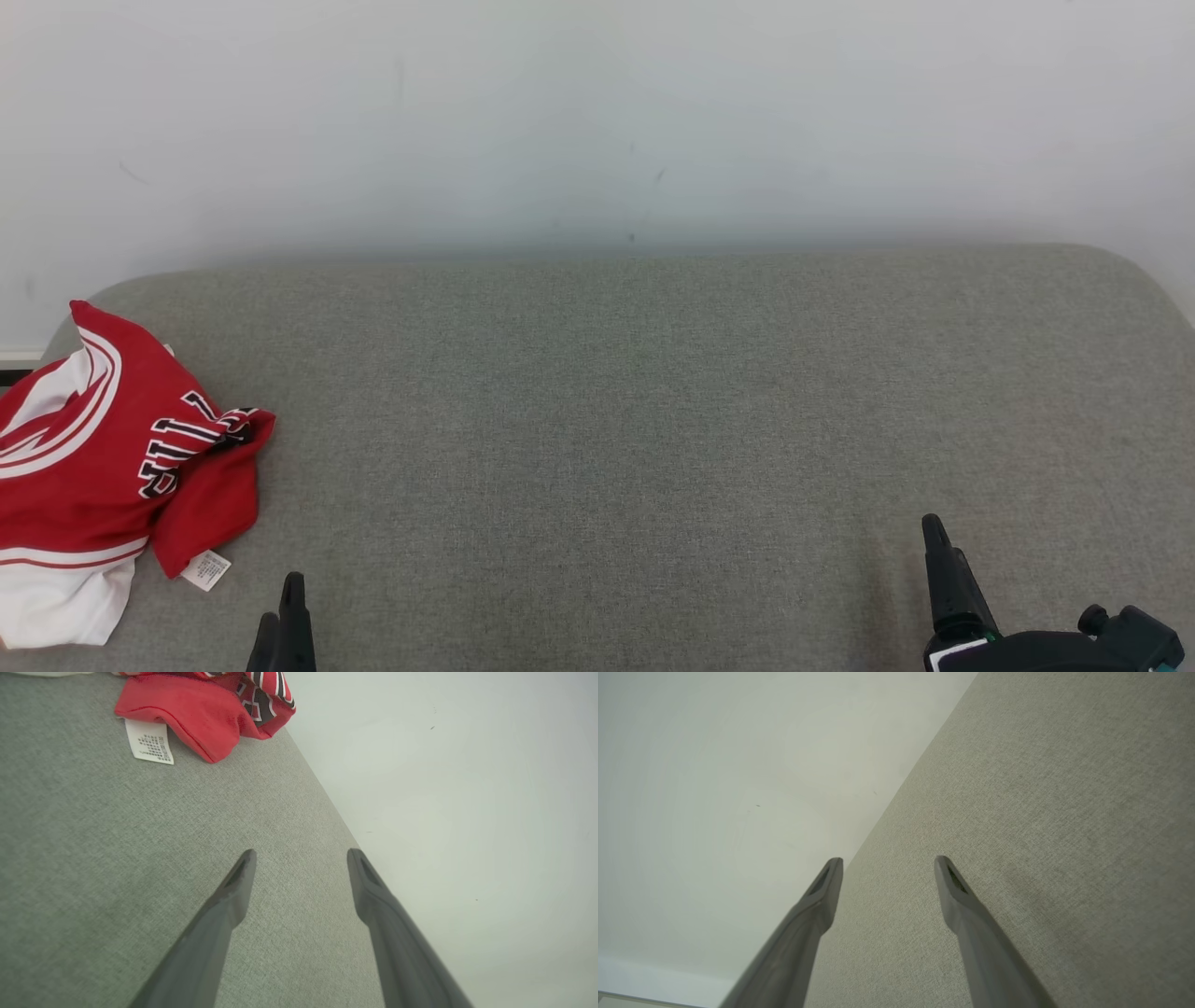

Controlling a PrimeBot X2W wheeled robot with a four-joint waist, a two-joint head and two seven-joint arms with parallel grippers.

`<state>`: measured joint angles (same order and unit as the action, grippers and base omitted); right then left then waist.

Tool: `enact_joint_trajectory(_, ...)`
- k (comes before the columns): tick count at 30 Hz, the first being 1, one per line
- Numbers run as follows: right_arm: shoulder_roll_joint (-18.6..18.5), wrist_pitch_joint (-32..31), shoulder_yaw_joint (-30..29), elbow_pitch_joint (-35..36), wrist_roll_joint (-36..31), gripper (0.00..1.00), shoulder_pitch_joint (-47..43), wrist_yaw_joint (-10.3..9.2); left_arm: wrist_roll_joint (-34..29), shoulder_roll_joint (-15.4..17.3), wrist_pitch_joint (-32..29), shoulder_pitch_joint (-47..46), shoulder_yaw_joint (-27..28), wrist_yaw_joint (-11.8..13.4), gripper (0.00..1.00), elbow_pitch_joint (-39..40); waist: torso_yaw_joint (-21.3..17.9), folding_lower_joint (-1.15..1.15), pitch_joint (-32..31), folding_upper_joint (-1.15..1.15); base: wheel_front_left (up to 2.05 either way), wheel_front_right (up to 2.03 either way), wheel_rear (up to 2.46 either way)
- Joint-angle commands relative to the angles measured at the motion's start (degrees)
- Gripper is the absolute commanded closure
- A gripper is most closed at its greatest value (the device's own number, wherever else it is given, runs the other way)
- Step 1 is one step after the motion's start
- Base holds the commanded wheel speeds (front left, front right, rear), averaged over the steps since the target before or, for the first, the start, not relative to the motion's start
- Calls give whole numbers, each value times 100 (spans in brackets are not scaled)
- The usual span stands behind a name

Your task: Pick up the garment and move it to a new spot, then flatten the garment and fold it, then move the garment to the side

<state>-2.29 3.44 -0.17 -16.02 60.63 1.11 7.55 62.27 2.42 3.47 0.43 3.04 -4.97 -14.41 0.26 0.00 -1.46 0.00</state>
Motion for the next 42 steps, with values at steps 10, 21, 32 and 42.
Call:
enact_joint_trajectory(10,-47,244,129,113,-1046,0,-31,-5,-1421,40,236,64,-78,115,0,262,24,0,-8,0,0,0,0)
enact_joint_trajectory(21,-52,409,209,58,-1790,0,-55,-6,-2244,44,404,117,-165,166,0,282,57,0,-19,0,0,0,0)
enact_joint_trajectory(32,-56,582,249,36,-2381,0,-97,-7,-2969,47,572,126,-259,138,0,229,92,0,-38,0,0,0,0)
enact_joint_trajectory(42,-60,719,277,-29,-3007,0,-128,-8,-3474,50,712,169,-306,143,0,221,96,0,-60,0,0,0,0)
